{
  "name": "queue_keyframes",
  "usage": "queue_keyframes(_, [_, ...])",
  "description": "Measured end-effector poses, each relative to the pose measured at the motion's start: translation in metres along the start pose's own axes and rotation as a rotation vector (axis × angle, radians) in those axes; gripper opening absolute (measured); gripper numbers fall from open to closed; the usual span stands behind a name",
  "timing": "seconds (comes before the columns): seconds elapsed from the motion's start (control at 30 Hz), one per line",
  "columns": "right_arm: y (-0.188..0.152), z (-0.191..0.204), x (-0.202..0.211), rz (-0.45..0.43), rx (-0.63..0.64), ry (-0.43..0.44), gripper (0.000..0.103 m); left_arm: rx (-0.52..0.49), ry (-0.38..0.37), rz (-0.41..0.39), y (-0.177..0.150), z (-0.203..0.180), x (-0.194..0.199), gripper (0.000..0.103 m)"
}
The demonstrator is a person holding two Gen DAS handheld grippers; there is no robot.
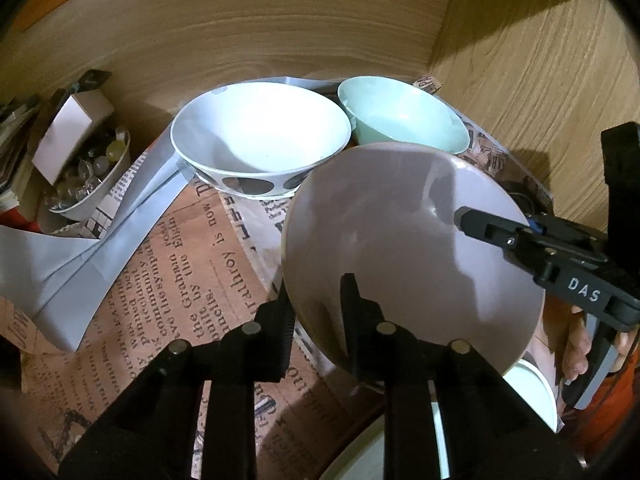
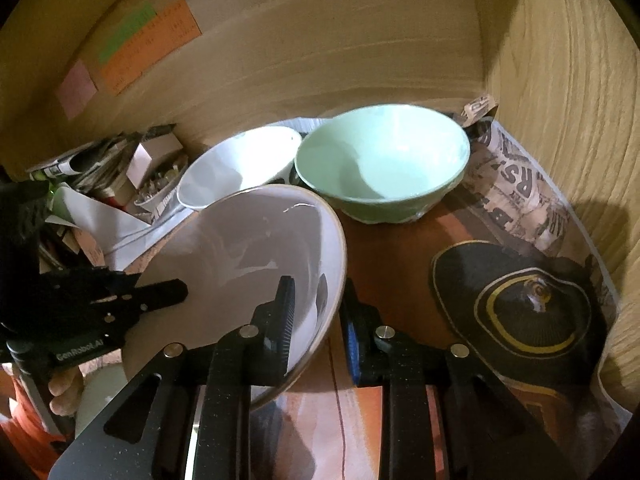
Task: Organize plates and bowls
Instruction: 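Lift the pinkish-grey bowl with both grippers and carry it toward the plate stack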
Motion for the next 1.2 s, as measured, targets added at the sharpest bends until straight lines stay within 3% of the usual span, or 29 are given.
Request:
queue_keyframes(0.8, [0.011,0.046,0.060,-0.143,0.063,0.024,0.020,0.019,0.015,-0.180,-0.003,-0.004,0.080,0.021])
queue_keyframes(1.2, [0.003,0.083,0.069,-0.167,0.106,0.076,0.020,0.057,0.069,-0.273,-0.021,0.013,0.128,0.021])
Point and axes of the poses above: each gripper's, at about its wrist camera, not at the fingertips, and x roughly against the way its jaws point, z to its left, y to its top, the point moved 7 cm from there along -x, roughly the way its jaws point
